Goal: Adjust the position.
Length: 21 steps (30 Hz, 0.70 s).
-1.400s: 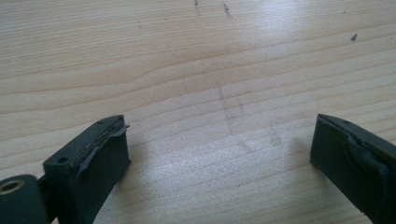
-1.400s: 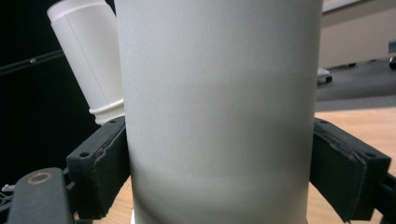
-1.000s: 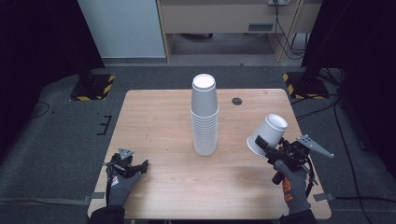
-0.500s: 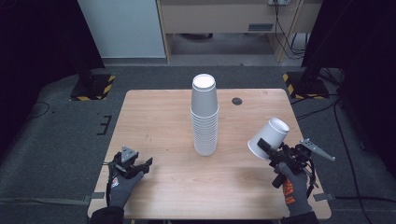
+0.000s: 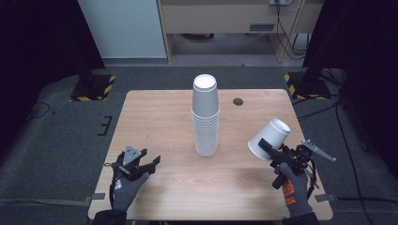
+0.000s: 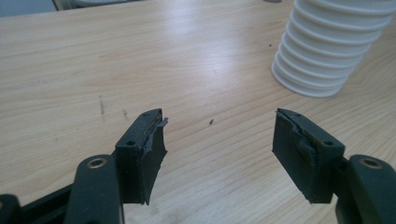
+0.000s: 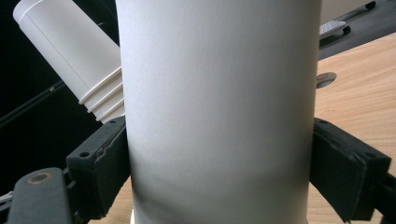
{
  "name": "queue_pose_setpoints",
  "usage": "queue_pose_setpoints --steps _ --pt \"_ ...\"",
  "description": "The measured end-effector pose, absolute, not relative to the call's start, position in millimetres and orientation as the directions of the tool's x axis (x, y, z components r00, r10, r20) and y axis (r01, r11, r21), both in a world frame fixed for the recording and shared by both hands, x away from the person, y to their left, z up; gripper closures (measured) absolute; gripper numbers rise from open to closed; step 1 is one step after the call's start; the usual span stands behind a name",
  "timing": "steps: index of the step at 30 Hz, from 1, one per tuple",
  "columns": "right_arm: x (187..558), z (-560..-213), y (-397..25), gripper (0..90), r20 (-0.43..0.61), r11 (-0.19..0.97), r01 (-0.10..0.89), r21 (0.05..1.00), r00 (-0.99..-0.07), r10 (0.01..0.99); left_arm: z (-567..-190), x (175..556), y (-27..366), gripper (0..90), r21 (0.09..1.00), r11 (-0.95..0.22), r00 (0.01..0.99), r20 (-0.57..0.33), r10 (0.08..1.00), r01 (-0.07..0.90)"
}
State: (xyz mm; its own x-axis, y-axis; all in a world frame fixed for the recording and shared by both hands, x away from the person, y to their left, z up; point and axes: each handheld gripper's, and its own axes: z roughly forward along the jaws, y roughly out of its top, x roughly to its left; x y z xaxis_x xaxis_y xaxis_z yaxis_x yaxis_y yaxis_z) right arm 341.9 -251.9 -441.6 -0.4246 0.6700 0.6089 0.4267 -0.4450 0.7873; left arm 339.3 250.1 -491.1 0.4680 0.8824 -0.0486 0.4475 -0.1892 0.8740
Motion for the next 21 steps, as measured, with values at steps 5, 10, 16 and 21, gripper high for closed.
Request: queue_pose_setpoints --steps 5,10,16,21 --pt "342.2 -444.3 -251.9 14.2 0.643 -0.474 0.443 0.761 -0.417 0.642 -486.0 337.1 240.3 32.6 0.889 -0.191 0.494 -0.044 0.868 0.416" --pt "343.6 -447.7 -251.9 14.2 0.680 -0.508 0.458 0.730 -0.411 0.607 -480.9 334.9 231.2 32.0 0.902 -0.187 0.516 -0.045 0.856 0.389" --pt "344.8 -448.5 -253.4 14.2 0.696 -0.521 0.465 0.715 -0.407 0.592 -477.7 333.2 221.8 31.1 0.910 -0.190 0.533 -0.039 0.845 0.369" --pt "345.1 -449.6 -253.5 14.3 0.713 -0.539 0.470 0.699 -0.404 0.573 -474.5 329.9 212.5 31.0 0.918 -0.196 0.557 -0.032 0.830 0.346"
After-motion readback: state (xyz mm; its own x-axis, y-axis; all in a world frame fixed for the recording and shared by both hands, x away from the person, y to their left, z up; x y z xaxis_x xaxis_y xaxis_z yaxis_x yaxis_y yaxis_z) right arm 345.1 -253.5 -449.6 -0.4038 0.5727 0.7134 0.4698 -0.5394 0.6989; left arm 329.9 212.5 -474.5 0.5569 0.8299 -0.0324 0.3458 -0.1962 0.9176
